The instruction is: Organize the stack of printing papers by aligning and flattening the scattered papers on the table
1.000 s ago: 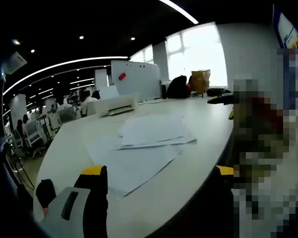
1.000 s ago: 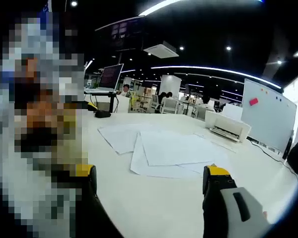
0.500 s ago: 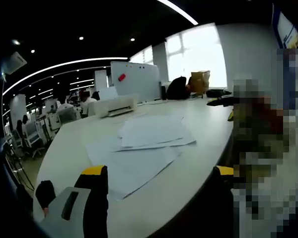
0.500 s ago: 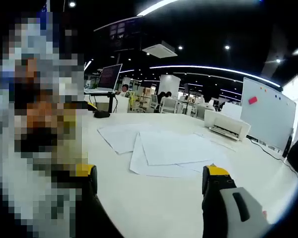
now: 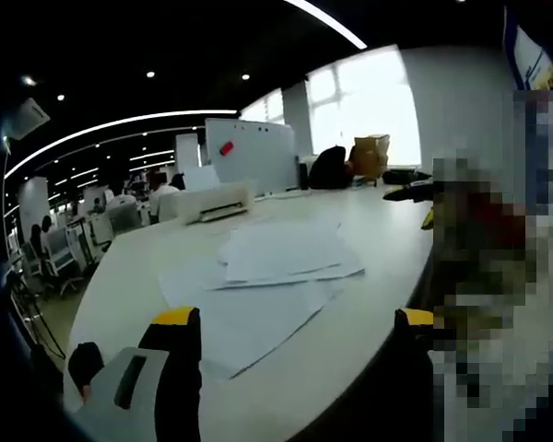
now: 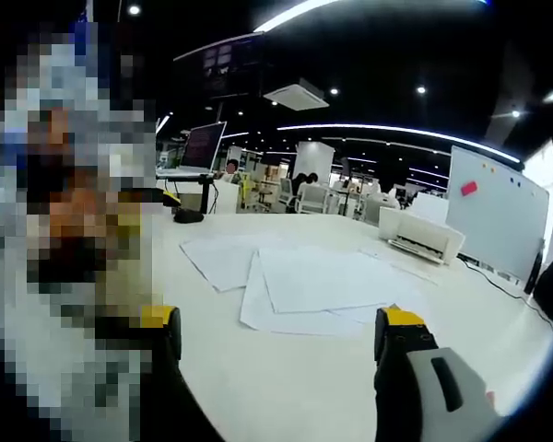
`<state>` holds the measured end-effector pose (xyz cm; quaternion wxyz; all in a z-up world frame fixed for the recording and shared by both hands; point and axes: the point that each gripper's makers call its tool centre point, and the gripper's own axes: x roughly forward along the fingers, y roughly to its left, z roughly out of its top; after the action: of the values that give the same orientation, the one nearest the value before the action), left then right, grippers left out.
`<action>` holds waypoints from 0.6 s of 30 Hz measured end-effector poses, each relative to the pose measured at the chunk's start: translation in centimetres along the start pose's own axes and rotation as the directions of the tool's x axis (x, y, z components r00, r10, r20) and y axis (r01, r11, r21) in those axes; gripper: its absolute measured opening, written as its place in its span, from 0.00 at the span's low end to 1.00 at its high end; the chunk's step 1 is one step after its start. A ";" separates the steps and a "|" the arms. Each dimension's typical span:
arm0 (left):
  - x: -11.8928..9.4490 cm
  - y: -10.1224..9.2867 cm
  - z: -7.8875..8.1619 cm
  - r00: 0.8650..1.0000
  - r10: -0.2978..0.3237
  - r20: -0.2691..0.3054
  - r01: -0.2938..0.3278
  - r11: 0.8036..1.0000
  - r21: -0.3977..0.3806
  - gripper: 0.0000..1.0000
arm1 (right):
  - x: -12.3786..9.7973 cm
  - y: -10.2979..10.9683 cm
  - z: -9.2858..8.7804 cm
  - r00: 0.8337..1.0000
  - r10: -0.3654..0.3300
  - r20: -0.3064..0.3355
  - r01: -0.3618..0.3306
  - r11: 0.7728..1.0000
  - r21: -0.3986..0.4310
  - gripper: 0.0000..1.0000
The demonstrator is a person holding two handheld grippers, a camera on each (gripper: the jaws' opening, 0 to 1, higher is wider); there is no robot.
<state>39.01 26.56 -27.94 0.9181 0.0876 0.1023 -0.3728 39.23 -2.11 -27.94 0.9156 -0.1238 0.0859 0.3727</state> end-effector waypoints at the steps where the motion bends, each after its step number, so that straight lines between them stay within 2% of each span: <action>1: 0.0 0.0 0.0 1.000 0.000 0.002 0.000 1.000 -0.003 0.89 | 0.0 0.0 0.0 1.000 0.000 0.000 0.000 1.000 0.000 0.81; 4: 0.4 0.1 0.4 1.000 -0.009 0.010 0.009 1.000 -0.013 0.88 | 0.2 -0.3 0.0 1.000 -0.005 0.002 0.005 1.000 -0.005 0.81; 9: 2.0 -0.1 2.4 0.996 -0.075 0.038 0.077 0.996 -0.053 0.88 | 0.8 -0.4 0.2 1.000 -0.003 0.006 0.003 1.000 0.008 0.80; 14: 3.1 0.0 3.4 0.995 -0.082 0.051 0.085 0.995 -0.057 0.87 | 1.0 -0.5 0.2 1.000 -0.004 0.012 0.004 1.000 0.004 0.80; 18: 3.2 -0.2 3.8 0.993 -0.087 0.078 0.092 0.994 -0.058 0.87 | 1.9 -0.9 0.7 0.999 0.011 0.033 -0.013 0.999 0.044 0.79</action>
<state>41.57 23.35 -25.13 0.9059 0.0403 0.0828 -0.4134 41.22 -1.27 -27.60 0.9172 -0.0968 0.0800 0.3782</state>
